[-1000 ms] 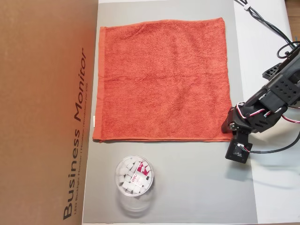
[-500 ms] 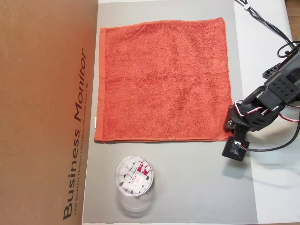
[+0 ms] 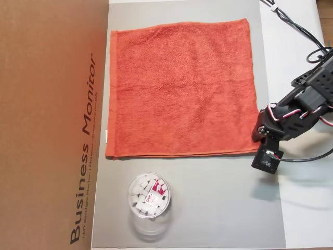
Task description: Fold the blanket.
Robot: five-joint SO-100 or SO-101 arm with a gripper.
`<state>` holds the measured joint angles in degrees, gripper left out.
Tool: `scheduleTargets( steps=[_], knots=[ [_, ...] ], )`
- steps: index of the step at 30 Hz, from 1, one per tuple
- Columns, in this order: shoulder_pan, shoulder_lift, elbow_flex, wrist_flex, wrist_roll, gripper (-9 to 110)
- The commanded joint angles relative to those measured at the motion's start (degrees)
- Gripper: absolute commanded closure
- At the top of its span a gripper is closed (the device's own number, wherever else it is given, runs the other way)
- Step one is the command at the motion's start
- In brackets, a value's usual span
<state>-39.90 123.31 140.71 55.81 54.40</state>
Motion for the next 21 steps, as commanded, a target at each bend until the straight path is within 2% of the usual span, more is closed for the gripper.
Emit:
scheduleTargets(
  steps=[1,9,21],
  knots=[
    [0.0,5.4,-0.3,3.6,0.2,102],
    [2.6,16.2,-0.3,8.1,0.3,102],
    [14.9,26.9,-2.7,10.8,0.3,102]
  ],
)
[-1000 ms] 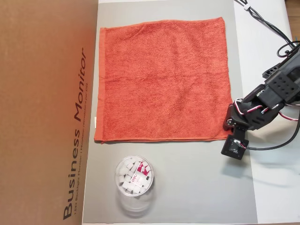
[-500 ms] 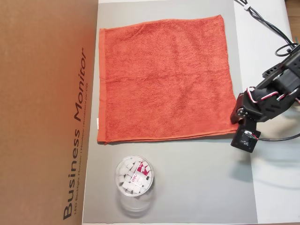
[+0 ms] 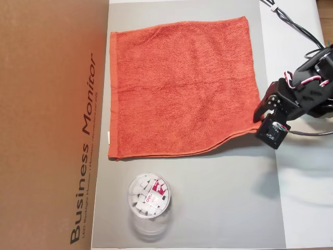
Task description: Fold the blanket.
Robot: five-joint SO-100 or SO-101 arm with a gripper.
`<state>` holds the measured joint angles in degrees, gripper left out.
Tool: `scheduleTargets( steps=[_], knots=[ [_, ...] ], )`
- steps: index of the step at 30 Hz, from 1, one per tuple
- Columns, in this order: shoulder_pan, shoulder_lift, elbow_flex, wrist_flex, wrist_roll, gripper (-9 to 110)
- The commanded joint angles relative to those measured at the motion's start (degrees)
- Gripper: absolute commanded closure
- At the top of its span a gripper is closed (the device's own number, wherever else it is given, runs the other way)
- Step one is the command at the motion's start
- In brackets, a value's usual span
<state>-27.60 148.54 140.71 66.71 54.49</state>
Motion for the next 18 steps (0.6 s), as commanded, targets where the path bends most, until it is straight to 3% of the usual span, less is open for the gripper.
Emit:
scheduleTargets(
  steps=[1,18],
  knots=[
    [3.6,1.8,-3.8,0.2,0.2,102],
    [14.6,-4.4,-18.8,-0.7,1.7,102]
  ],
)
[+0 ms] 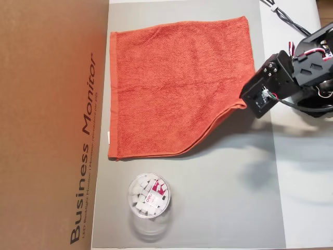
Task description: Fold the blanket.
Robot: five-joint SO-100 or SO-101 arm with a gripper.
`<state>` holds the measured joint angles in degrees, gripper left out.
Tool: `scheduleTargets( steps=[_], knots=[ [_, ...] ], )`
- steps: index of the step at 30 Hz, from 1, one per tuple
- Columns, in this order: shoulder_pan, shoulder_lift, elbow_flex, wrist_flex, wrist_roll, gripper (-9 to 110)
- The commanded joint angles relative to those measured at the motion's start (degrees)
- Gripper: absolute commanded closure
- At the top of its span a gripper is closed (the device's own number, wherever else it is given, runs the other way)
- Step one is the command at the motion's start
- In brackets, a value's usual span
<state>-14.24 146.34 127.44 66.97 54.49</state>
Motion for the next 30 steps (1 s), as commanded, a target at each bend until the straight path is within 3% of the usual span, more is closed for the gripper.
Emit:
scheduleTargets(
  steps=[1,16,30],
  knots=[
    [1.4,-3.9,-7.4,-1.0,3.3,102],
    [9.1,-25.9,-33.5,-1.1,6.3,102],
    [19.1,-33.9,-34.9,-16.9,9.1,102]
  ],
)
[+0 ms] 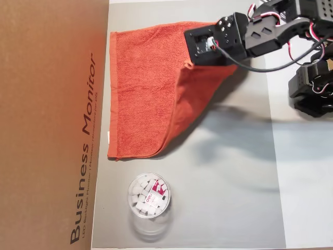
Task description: Fold the blanket.
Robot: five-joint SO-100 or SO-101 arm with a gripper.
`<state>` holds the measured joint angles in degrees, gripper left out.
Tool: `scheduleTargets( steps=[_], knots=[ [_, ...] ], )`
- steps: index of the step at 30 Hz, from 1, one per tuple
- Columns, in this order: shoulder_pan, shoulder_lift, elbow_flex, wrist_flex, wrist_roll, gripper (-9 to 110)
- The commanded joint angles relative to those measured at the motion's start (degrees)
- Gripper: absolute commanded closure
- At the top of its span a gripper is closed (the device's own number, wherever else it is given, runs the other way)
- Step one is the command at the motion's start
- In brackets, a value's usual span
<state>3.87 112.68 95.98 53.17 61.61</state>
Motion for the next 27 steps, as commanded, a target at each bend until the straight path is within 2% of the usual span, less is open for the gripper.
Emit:
scheduleTargets(
  steps=[1,7,27],
  knots=[
    [1.4,-0.9,-3.4,-4.3,2.9,102],
    [3.3,-4.8,-6.8,-9.4,5.4,102],
    [11.8,-33.2,-41.0,-9.7,13.4,102]
  ],
)
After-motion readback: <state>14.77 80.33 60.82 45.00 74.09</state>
